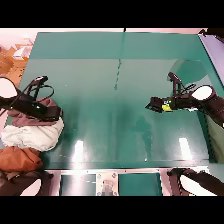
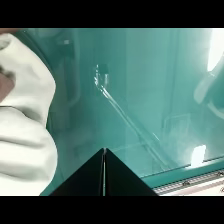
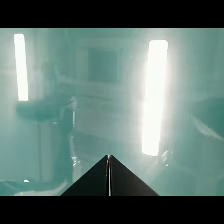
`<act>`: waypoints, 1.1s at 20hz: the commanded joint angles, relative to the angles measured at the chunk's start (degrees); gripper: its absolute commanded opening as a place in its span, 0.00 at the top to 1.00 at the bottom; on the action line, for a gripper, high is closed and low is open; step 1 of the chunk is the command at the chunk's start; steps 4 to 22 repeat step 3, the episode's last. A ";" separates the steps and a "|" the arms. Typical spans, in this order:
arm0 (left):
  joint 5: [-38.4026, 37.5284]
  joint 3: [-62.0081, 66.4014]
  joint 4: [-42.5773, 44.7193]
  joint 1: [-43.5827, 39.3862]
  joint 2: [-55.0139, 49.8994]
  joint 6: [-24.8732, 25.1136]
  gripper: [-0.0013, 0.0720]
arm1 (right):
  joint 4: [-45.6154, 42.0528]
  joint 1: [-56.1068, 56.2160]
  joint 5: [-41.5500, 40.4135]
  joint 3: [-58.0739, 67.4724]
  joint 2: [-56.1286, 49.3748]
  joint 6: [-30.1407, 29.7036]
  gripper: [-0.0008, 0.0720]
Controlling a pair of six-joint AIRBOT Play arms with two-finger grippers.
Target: Fold the shirts.
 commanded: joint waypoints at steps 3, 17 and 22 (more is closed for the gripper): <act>0.66 -1.18 -0.39 -0.07 0.98 -0.24 0.95 | 0.09 1.11 -0.17 -0.28 0.02 0.07 0.96; 0.66 -1.18 -0.39 -0.07 0.98 -0.24 0.95 | 0.09 1.11 -0.17 -0.28 0.02 0.07 0.96; 0.66 -1.18 -0.39 -0.07 0.98 -0.24 0.95 | 0.09 1.11 -0.17 -0.28 0.02 0.07 0.96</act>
